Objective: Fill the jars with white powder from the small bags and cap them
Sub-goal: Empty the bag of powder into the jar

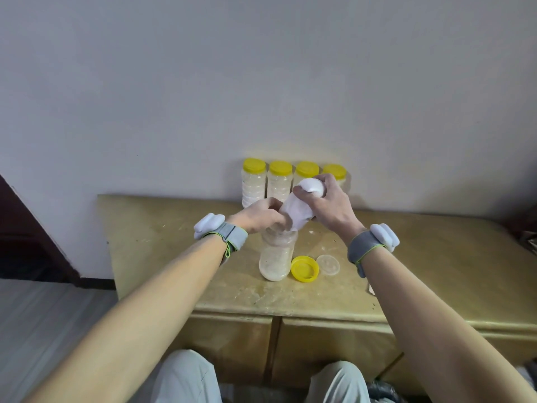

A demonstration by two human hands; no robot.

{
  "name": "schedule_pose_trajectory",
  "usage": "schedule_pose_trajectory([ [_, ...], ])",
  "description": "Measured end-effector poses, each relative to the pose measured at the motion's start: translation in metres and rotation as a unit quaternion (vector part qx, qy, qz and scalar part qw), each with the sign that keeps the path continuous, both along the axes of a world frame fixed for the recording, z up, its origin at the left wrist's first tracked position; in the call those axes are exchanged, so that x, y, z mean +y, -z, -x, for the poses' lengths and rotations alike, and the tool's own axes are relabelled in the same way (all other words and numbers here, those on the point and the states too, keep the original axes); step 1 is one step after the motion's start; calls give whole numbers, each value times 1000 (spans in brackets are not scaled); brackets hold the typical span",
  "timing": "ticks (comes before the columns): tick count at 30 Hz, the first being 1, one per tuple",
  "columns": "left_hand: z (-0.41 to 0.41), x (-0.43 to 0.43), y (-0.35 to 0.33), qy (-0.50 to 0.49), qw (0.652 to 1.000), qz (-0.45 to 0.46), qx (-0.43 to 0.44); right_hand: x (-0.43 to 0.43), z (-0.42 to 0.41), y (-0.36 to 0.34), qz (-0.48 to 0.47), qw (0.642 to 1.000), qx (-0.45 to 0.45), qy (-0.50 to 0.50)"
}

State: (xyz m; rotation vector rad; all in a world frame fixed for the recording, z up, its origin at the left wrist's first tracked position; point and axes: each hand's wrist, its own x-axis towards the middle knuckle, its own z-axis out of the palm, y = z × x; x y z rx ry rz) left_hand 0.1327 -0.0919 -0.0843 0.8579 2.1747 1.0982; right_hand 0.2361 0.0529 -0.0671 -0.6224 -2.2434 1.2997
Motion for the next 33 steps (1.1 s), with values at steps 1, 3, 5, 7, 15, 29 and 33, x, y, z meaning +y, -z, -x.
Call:
schedule_pose_trajectory([
  [1,-1,2,0,11,1000,14,4,0,0,0,7,1000,1,2],
  [3,-4,6,5,10,999,43,21,1,-1,1,11,1000,3,4],
  [5,-8,9,13,4,998,56,38,2,-3,1,-8,1000,6,7],
  [7,-12,11,20,-2,998,49,50,4,-5,2,-33,999,10,10],
  [15,-10,3,28,-4,999,17,29,-2,0,0,-76,997,20,-2],
  [29,-6,6,32,-3,1000,10,12,4,6,6,-58,998,22,20],
  [33,-5,7,33,-2,1000,5,8,5,4,5,-57,997,31,37],
])
